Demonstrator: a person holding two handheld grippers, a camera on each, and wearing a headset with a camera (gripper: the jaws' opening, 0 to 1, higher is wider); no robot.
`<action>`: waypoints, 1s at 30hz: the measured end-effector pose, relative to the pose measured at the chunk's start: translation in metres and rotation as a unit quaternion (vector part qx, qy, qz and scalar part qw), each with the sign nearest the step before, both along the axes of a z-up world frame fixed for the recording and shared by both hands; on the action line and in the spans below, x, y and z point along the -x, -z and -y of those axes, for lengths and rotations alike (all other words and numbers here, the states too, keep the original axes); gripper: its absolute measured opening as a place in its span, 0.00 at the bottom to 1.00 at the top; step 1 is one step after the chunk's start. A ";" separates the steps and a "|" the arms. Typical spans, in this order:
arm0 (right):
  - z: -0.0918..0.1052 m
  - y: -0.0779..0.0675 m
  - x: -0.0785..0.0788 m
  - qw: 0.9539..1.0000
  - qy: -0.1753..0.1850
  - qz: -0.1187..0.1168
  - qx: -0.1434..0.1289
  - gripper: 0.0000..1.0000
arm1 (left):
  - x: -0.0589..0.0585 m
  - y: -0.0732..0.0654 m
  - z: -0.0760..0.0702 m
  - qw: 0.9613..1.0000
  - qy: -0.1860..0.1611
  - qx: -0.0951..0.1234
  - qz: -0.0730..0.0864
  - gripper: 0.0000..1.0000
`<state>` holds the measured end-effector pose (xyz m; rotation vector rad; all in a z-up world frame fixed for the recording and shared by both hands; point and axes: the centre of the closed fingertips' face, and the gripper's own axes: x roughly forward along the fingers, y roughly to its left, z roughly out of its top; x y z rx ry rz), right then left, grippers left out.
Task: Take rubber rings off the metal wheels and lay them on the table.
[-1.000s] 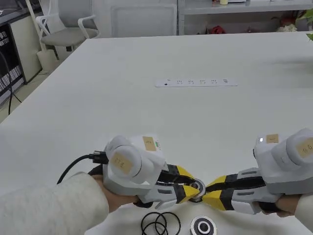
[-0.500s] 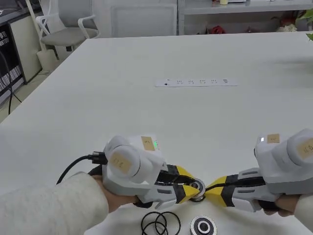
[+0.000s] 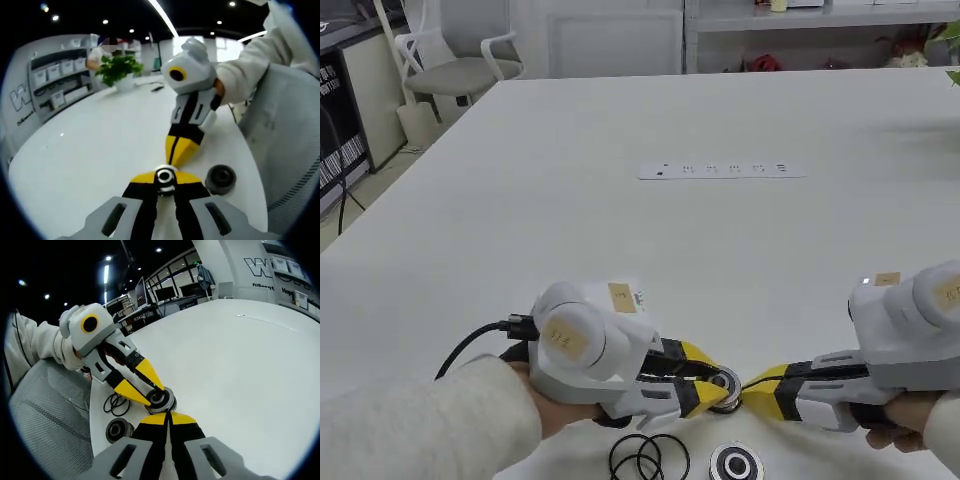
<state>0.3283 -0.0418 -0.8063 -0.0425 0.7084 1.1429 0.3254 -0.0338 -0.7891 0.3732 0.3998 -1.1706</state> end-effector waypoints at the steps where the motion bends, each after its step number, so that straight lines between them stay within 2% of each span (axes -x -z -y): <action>1: 0.000 -0.001 0.000 1.000 0.003 -0.002 -0.002 0.00 | 0.000 0.000 0.000 1.000 0.000 0.000 0.001 0.13; 19: -0.001 -0.007 0.005 0.998 0.032 -0.041 -0.028 0.00 | 0.000 0.000 0.000 1.000 0.001 -0.004 0.006 0.12; 30: -0.002 -0.012 0.003 0.993 0.059 -0.075 -0.063 0.00 | 0.000 0.001 -0.001 1.000 0.001 -0.005 0.007 0.12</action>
